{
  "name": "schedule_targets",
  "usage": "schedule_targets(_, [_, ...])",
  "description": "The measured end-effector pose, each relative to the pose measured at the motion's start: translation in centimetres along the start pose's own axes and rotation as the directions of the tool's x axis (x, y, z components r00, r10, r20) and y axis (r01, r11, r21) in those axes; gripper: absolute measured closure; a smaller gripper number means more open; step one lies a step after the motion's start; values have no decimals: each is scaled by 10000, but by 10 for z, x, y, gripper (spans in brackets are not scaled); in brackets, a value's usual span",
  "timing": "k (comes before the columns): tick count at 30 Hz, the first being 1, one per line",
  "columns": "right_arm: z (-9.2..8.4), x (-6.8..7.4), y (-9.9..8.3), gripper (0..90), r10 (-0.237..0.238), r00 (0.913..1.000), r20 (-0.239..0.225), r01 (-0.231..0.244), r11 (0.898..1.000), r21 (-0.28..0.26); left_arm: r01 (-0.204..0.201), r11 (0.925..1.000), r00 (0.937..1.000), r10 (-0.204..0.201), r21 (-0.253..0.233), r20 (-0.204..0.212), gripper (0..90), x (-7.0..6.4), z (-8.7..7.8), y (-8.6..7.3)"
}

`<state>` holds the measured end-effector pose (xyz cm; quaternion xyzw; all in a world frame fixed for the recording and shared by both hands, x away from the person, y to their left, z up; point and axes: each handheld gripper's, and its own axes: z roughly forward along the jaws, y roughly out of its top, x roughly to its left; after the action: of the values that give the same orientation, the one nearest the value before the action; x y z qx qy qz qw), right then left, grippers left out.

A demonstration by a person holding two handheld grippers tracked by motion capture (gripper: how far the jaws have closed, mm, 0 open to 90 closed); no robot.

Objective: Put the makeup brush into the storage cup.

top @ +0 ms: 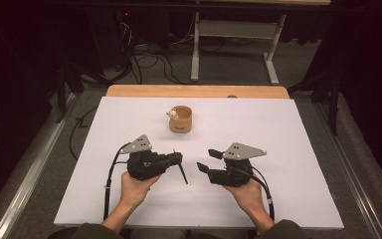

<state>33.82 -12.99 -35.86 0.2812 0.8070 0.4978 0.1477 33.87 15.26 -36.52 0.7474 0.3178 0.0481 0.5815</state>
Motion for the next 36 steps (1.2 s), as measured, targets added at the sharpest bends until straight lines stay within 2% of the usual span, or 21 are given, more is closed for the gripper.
schedule_targets(9, [-11, -13, -3, 381, 235, 9996, 138, -236, 9997, 74, 7, 10000, 9999, -8, -66, -126, 838, 2, -2, 1])
schedule_targets(11, [-14, -15, -4, 363, 277, 9993, 261, -280, 9996, 87, 15, 10000, 9999, -16, -75, -124, 838, 3, -2, 1])
schedule_targets(18, [-27, -29, -8, 308, 697, 9945, 778, -671, 9971, -352, 71, 9999, 9999, -73, -148, -144, 838, 3, -4, 1])
schedule_targets(23, [-33, -39, -12, 297, 866, 9907, 1049, -823, 9956, -448, 74, 9999, 9998, -77, -151, -201, 838, 6, -6, 2])
schedule_targets(28, [-40, -50, -17, 275, 1148, 9829, 1442, -1051, 9918, -730, 119, 9996, 9997, -124, -249, -228, 838, 6, -8, 3])
schedule_targets(31, [-43, -58, -22, 275, 1350, 9775, 1624, -1247, 9896, -715, 152, 9995, 9996, -159, -287, -240, 837, 7, -9, 3])
schedule_targets(36, [-46, -73, -31, 275, 1807, 9611, 2090, -1722, 9833, -584, 174, 9995, 9994, -181, -265, -284, 837, 9, -10, 3])
